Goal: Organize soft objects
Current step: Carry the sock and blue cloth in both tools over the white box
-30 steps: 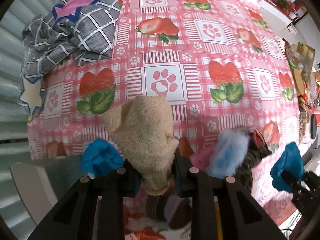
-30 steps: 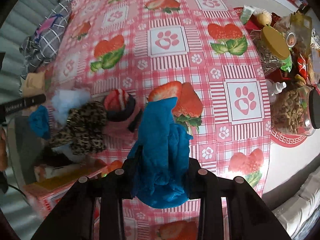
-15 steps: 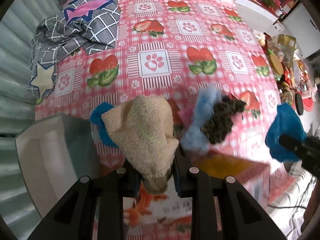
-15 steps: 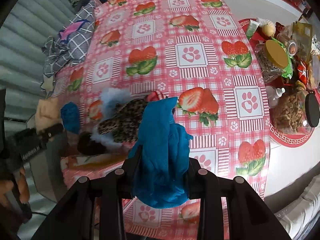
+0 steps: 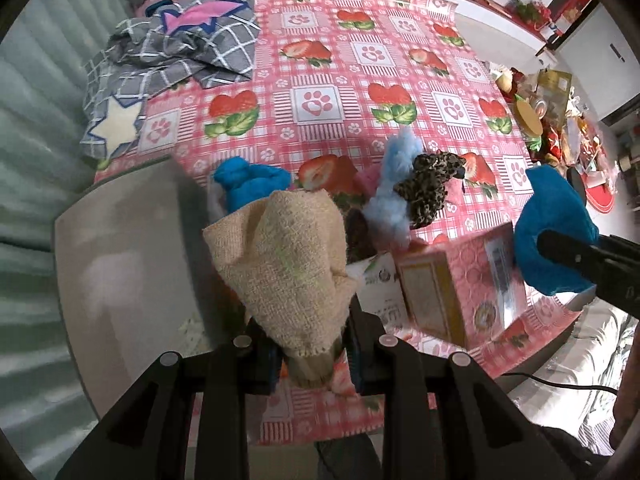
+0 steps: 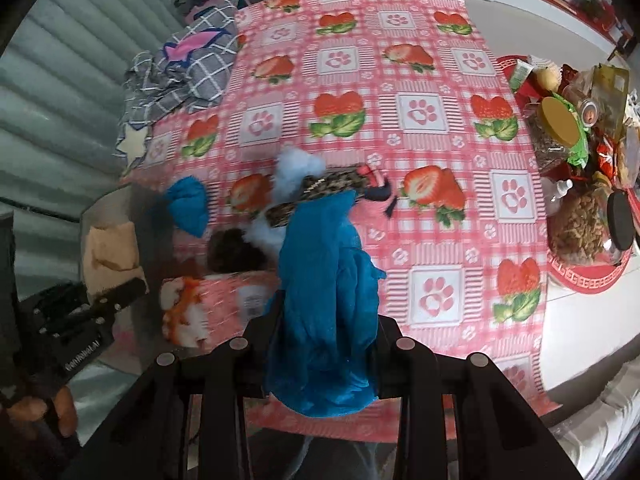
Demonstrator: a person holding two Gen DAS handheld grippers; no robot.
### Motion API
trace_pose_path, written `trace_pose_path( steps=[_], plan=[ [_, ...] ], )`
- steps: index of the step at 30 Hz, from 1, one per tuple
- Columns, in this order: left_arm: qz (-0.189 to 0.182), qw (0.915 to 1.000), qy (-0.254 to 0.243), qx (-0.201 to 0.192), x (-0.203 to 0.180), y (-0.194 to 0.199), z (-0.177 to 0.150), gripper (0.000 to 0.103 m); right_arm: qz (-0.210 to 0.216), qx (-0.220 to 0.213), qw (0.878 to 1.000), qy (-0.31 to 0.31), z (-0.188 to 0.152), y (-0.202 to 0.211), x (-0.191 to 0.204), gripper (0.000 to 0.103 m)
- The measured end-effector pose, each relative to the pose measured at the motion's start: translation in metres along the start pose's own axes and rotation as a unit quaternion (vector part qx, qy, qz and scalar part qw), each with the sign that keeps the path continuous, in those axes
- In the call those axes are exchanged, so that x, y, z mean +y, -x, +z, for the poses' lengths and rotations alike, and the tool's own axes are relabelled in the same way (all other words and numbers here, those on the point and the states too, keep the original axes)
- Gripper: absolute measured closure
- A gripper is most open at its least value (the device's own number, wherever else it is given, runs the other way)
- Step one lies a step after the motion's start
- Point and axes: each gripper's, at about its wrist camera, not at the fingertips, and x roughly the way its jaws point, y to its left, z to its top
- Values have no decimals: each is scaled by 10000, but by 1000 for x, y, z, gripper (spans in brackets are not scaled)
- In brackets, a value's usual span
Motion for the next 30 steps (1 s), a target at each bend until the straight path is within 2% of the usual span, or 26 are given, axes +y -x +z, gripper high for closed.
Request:
trace_pose_path(
  steps=[6,17,30],
  plan=[
    [-42,9997,175,-187,21,18,-25,75,16,-65,9995,298,-7,9,33,68],
    [27,9958,852,-325,71,30,-63,75,109,52,9970,765,-18,5,87,68],
    [185,9888,1413,-436,109,37,-96,74,97,235,9877,1541,-38,-5,144,68]
  ],
)
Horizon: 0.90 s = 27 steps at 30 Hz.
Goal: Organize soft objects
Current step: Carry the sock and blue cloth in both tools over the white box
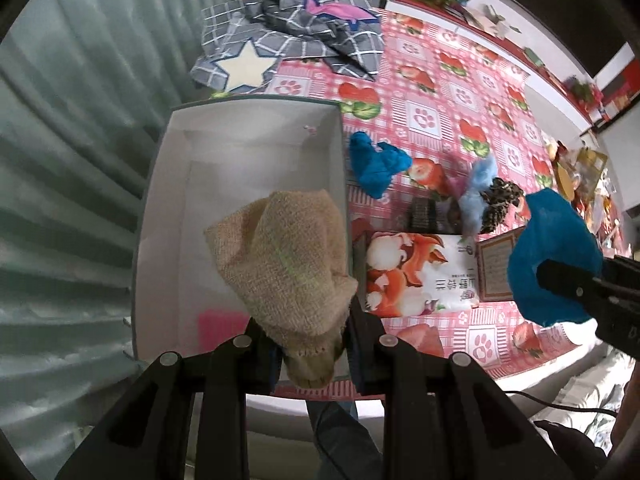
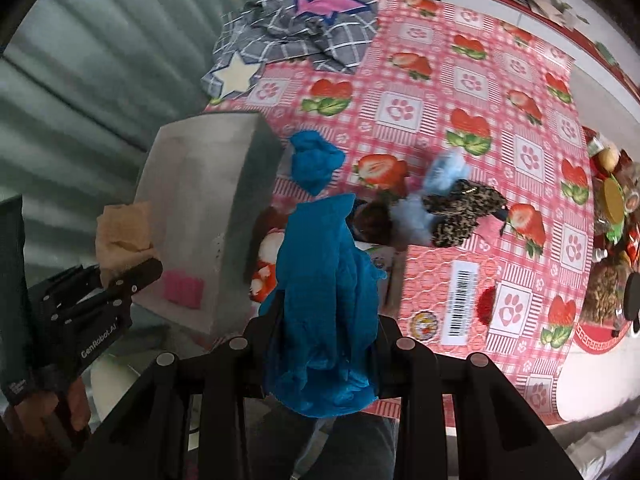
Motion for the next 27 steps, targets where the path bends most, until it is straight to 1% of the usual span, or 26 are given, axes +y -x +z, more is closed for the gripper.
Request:
trace_pose_path(
  steps=[10,27],
  plan=[
    [-8,9997,226,2,15,-1,-11,74,-47,91,9998,173,-4,-4,15,68],
    [-26,9993,376,-10,26,-2,-13,74,-92,89,9994,312,-1,-6,27,68]
  ],
)
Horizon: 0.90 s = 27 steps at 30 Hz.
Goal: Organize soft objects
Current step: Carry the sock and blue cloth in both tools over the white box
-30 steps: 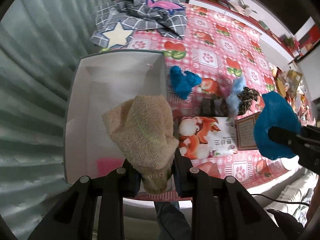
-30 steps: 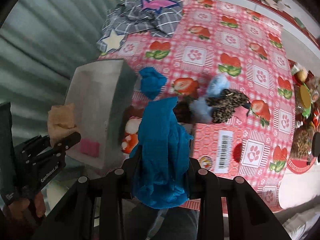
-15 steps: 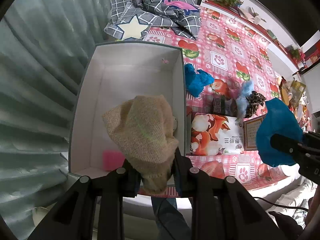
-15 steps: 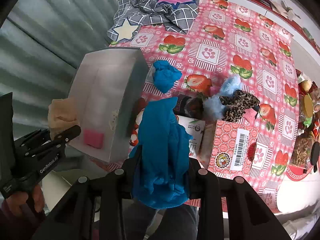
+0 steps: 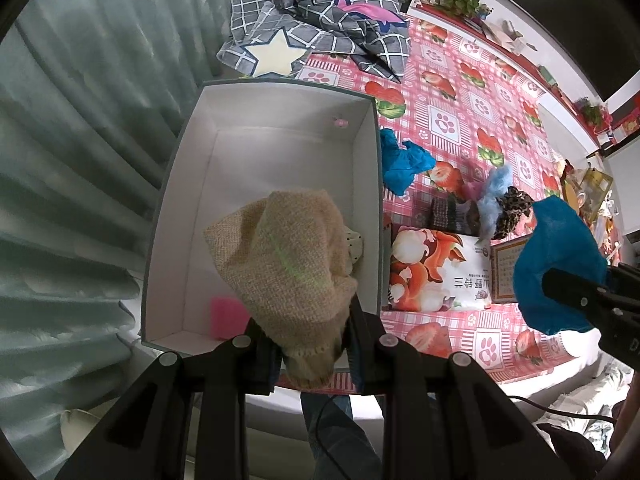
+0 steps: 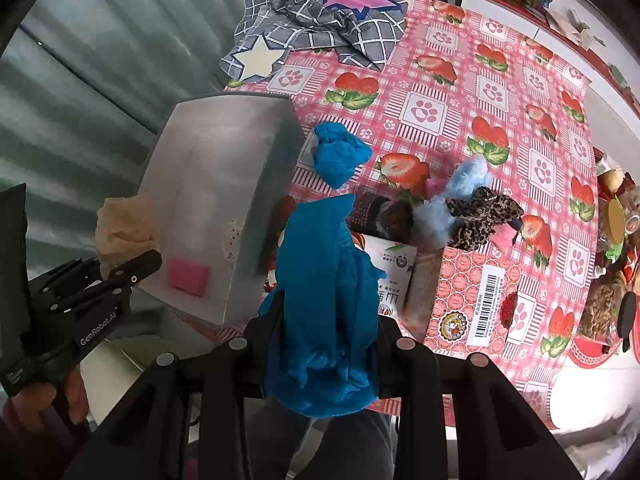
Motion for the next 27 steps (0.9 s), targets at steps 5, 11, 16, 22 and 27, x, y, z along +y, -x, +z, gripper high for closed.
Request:
trace_pose_path(
  steps=[5,11,16,22,27],
  plan=[
    [6,10000,13,2,3,0,-1,74,1,8,10000,16,0,0,2,68],
    [8,10000,29,2,5,-1,-1,74,-3,6,10000,38,1,-1,5,68],
    [14,10000,76,9,10,-2,-1,74,2,20,10000,71,2,-2,8,68],
    [23,9999,123,21,13,-2,0,74,5,53,9999,121,4,-4,12,68],
    [72,9998,189,-4,19,-2,2,74,11,78,9998,176,7,-7,15,68]
  ],
)
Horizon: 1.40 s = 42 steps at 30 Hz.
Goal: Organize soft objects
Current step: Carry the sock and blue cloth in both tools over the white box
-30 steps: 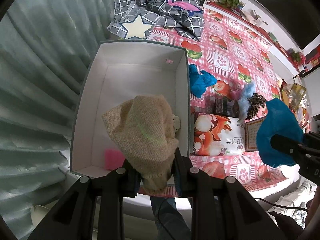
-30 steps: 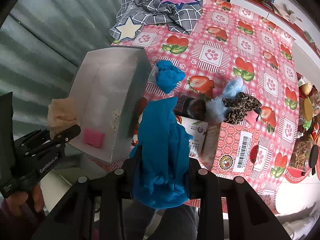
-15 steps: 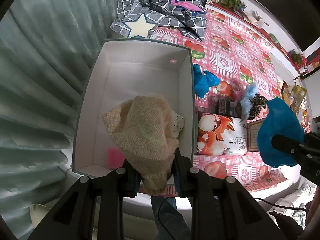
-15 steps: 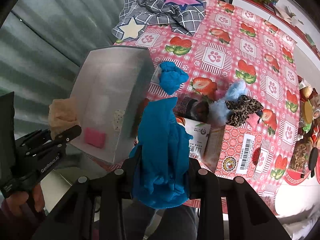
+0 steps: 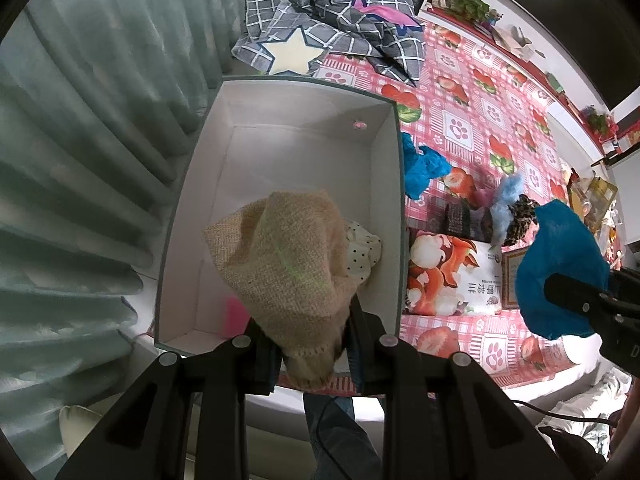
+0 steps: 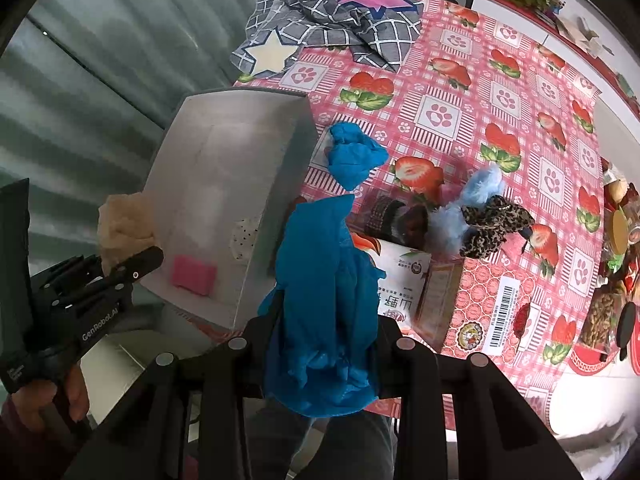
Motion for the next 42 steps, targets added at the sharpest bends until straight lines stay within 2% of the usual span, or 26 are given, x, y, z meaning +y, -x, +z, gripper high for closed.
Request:
trace_pose_path(
  steps=[20,31,42],
  plan=[
    [92,9997,241,-9,15,-4,10,74,58,49,9989,460,26,-10,30,68],
    [197,9995,229,-72,21,-10,38,74,204,-25,9979,616,57,-18,47,68],
    [356,9991,245,36,25,-27,61,74,308,-16,9970,717,90,-33,60,68]
  ],
)
